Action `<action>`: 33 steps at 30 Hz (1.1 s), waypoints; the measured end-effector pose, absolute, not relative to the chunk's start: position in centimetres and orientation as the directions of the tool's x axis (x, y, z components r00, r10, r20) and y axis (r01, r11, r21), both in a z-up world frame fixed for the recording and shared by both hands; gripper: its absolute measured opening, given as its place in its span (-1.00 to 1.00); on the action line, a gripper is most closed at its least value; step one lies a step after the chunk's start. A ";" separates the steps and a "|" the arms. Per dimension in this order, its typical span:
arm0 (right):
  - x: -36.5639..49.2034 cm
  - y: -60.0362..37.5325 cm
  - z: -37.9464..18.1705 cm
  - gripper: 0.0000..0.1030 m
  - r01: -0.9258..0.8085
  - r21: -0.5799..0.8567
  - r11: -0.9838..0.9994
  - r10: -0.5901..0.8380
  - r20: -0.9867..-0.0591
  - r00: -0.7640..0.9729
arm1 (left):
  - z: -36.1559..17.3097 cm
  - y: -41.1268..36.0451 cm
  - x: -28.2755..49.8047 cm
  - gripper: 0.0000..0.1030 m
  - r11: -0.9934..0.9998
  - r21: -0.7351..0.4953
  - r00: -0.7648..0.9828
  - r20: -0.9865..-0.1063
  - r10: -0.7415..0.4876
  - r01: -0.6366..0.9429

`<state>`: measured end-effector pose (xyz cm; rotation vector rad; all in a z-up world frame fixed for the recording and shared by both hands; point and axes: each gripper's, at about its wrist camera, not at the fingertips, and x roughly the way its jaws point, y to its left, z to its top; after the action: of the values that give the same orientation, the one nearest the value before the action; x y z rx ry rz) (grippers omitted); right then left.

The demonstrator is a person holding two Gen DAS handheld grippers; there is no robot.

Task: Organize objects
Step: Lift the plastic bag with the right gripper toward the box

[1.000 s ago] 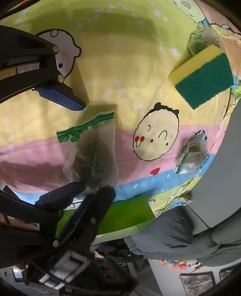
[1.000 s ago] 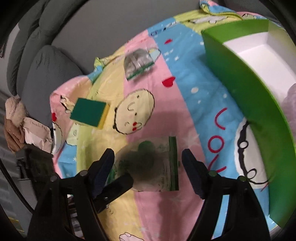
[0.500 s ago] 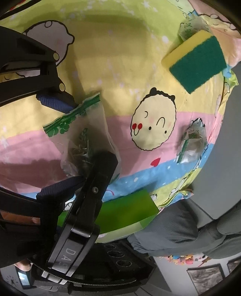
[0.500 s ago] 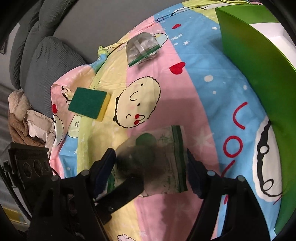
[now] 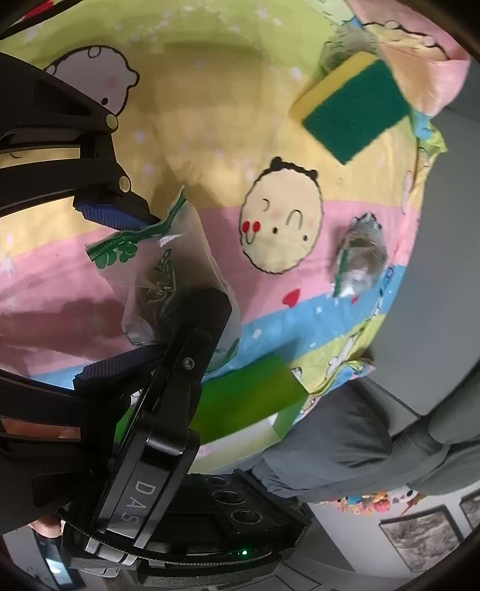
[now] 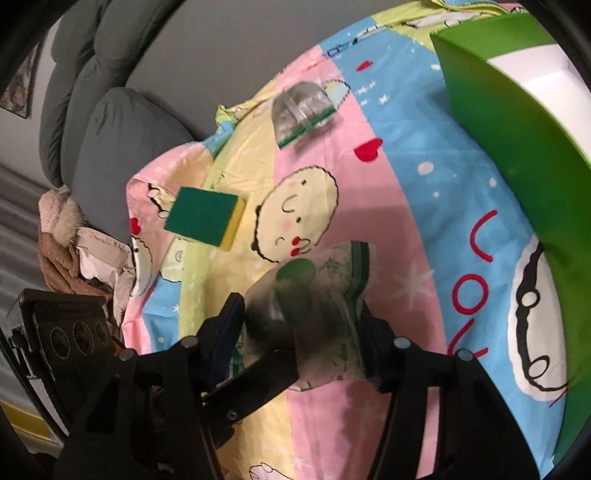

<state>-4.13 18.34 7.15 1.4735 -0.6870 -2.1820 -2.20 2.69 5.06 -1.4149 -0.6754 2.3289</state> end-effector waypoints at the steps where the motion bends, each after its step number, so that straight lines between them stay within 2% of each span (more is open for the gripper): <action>1: -4.0 18.4 7.4 0.10 0.071 0.612 -0.788 -0.592 -0.721 -0.360 | 5.3 2.8 -2.1 0.15 -0.833 -0.552 -0.457 -0.730 0.508 -0.044; 33: 0.0 25.3 13.4 0.11 0.065 0.620 -0.782 -0.523 -0.596 -0.609 | 10.6 9.6 -1.3 0.15 -0.832 -0.486 -0.565 -0.621 0.543 -0.266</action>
<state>-0.02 25.27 13.45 1.1546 -0.7993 -2.4165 -1.29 9.59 10.65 -1.1095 -0.4713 2.3835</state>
